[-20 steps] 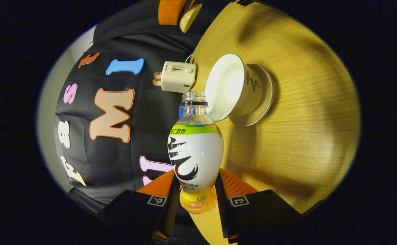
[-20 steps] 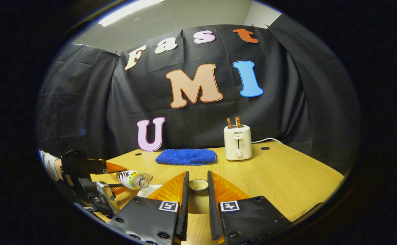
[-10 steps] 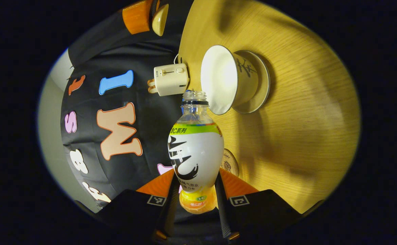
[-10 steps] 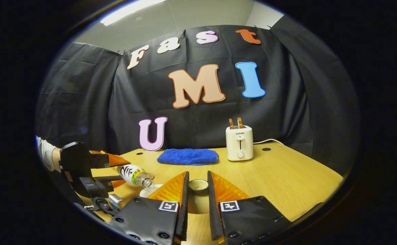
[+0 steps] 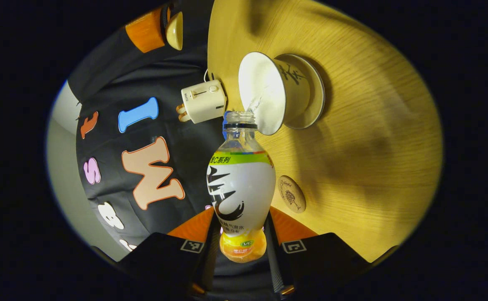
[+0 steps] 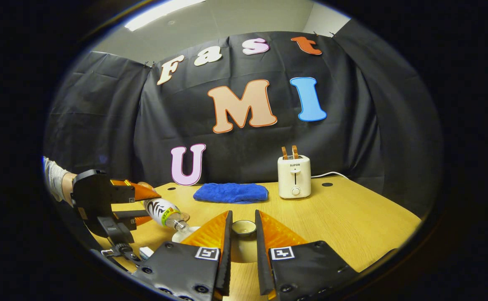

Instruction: Open the teacup lid with one hand, grasp the water bottle and pour water into the teacup with the other hand; after pouring, place the water bottle on the coaster and then close the teacup lid.

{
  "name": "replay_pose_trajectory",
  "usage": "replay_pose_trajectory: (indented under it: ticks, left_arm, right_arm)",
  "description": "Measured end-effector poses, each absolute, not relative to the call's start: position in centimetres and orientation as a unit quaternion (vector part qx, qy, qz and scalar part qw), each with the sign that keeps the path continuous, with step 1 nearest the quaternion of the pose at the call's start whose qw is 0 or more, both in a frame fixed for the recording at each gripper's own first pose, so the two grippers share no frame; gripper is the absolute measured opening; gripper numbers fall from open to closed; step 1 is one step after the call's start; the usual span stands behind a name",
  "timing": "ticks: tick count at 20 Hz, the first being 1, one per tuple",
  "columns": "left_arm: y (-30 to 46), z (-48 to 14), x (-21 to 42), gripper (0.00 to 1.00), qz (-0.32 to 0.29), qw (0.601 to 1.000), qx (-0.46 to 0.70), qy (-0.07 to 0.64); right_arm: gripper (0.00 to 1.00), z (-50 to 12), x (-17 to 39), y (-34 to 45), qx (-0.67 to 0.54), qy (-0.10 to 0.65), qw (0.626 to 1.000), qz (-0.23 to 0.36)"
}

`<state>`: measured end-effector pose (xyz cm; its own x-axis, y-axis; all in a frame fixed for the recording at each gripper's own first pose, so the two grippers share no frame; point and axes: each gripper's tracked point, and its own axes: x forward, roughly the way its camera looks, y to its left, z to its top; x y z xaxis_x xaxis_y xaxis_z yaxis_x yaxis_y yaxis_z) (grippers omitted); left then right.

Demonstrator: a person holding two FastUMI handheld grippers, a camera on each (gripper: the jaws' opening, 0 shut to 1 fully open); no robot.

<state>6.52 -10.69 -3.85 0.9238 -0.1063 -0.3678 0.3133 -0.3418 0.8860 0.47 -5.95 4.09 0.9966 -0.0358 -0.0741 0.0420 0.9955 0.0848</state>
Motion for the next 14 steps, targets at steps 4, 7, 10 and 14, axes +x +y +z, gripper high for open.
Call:
replay_pose_trajectory:
  ticks: [4,7,10,14]
  left_arm:
    - [-11.1,-3.4,6.5,0.52,-0.181,0.544,0.817,0.053]
    - [-11.3,-3.1,6.5,0.54,-0.179,0.526,0.83,0.043]
    - [-11.6,-2.8,6.0,0.53,-0.174,0.522,0.835,0.033]
    - [-11.9,-2.5,6.0,0.52,-0.169,0.506,0.846,0.024]
  right_arm:
    - [0.29,3.8,0.6,-5.9,0.041,0.04,0.998,-0.019]
    - [0.32,4.0,0.4,-5.7,0.039,0.037,0.998,-0.017]
    - [0.29,4.2,0.3,-5.5,0.037,0.036,0.999,-0.016]
    - [0.31,4.2,0.3,-5.4,0.031,0.036,0.999,-0.016]
